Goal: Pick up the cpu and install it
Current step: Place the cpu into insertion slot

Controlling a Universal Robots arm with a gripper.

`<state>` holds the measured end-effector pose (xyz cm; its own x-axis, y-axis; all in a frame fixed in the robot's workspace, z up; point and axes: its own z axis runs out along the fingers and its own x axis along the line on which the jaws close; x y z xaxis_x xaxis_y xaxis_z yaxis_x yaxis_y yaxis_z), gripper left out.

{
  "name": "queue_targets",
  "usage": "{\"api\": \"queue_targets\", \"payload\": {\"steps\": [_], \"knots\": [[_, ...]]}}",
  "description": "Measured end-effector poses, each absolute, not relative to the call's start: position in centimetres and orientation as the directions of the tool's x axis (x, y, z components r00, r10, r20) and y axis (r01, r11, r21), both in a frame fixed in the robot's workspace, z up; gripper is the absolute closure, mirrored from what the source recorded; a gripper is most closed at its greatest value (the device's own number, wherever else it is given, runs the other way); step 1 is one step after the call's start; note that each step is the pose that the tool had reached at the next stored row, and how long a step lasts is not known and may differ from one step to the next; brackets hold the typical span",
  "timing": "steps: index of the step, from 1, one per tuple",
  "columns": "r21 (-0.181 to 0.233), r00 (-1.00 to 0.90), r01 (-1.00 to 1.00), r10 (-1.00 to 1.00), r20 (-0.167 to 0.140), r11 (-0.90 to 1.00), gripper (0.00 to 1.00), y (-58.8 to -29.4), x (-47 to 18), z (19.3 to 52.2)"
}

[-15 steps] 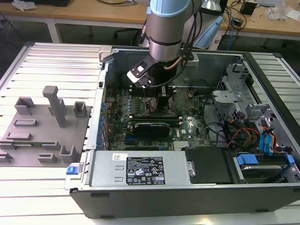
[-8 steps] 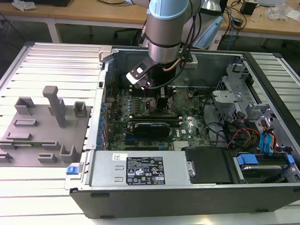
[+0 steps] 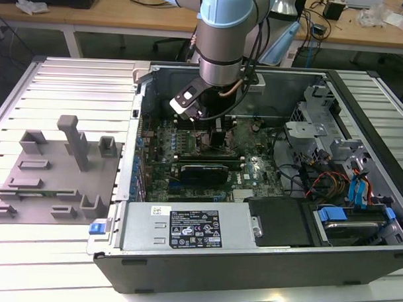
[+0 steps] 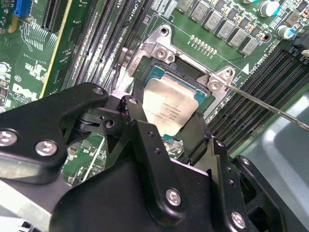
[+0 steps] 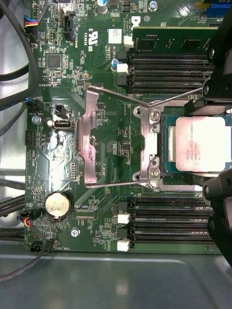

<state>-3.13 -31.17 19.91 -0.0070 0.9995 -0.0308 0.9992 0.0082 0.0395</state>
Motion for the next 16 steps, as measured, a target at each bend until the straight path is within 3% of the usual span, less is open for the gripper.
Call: {"api": "queue_targets", "payload": {"steps": [16], "knots": [[0.039, -0.010, 0.999, 0.999, -0.031, 0.012, 0.45, -31.17, -3.06, 19.66]]}}
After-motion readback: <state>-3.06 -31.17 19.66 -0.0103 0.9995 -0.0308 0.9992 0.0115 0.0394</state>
